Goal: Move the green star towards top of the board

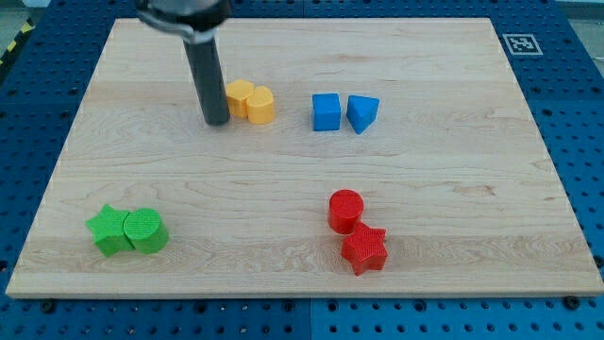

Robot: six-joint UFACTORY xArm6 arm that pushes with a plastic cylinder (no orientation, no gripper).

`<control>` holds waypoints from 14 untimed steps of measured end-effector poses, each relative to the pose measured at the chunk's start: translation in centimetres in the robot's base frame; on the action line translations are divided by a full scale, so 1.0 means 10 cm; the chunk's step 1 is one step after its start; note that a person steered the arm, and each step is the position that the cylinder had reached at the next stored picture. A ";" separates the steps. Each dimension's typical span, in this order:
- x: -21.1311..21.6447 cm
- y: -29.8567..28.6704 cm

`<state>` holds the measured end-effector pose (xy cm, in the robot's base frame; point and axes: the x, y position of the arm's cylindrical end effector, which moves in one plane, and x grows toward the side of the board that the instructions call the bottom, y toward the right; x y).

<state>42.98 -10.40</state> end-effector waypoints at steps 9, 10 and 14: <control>1.75 -0.98; 1.57 -1.24; 1.36 -1.01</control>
<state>56.61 -20.48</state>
